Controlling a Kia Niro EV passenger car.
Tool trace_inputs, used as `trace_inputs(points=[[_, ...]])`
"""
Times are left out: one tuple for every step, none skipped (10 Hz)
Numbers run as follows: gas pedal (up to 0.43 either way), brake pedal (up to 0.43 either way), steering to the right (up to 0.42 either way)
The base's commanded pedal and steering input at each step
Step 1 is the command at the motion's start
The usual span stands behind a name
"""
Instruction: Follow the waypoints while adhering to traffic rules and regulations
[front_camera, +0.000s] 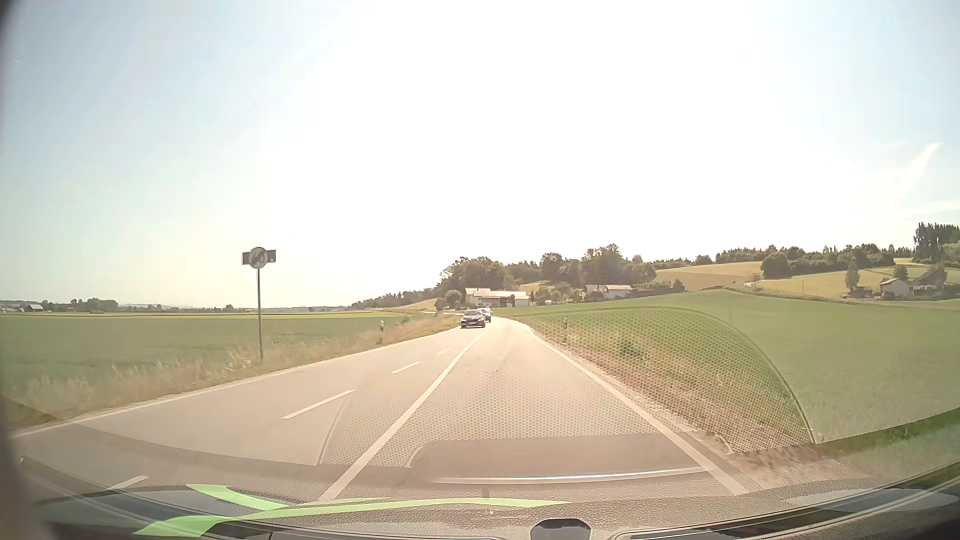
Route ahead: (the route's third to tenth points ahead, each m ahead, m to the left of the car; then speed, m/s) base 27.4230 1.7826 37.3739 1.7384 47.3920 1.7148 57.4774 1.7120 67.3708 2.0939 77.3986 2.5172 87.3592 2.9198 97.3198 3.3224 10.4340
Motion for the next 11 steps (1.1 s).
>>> trace_inputs(points=[[0.488,0.0,0.006],[0.488,0.0,0.003],[0.488,0.0,-0.005],[0.48,0.0,-0.008],[0.48,0.0,-0.008],[0.469,0.0,-0.005],[0.469,0.0,-0.004],[0.469,0.0,-0.004],[0.469,0.0,-0.004],[0.469,0.0,-0.005],[0.449,0.0,-0.004]])
